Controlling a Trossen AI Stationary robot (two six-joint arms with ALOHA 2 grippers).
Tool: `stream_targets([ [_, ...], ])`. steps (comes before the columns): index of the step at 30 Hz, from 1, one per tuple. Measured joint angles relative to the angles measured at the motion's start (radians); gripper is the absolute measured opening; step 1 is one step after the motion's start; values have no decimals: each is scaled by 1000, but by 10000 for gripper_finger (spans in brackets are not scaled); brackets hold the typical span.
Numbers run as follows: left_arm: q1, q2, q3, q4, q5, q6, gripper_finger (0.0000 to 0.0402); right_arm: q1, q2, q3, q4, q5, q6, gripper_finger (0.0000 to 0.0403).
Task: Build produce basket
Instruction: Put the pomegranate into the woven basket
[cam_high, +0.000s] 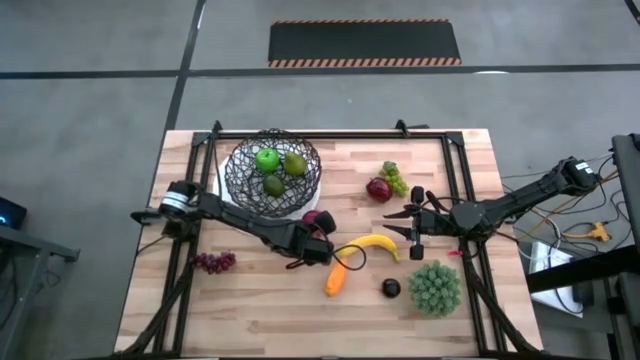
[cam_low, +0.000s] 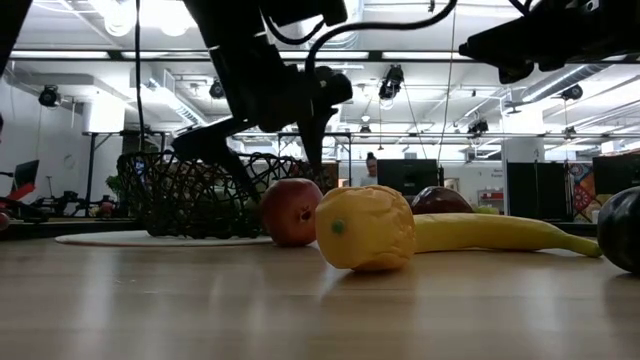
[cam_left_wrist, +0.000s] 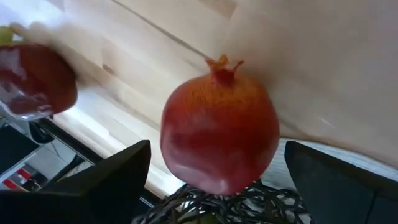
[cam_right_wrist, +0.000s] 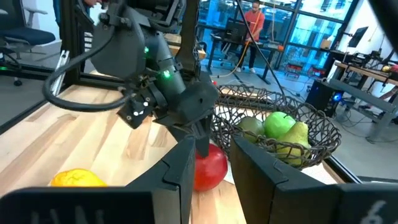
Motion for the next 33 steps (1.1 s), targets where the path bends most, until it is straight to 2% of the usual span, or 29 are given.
stream_targets([
  [8, 42, 0, -44, 63, 2, 0, 352, 0, 0, 0, -1, 0, 0, 91],
  [14, 41, -2, -44, 115, 66, 4, 352, 0, 0, 0, -2, 0, 0, 91],
  [20, 41, 7, -49, 158, 76, 0, 351, 0, 0, 0, -6, 0, 0, 91],
  [28, 40, 8, -43, 168, 97, -4, 297, 0, 0, 0, -9, 0, 0, 91],
  [33, 39, 6, -34, 185, 93, -70, 289, 0, 0, 0, -19, 0, 0, 91],
])
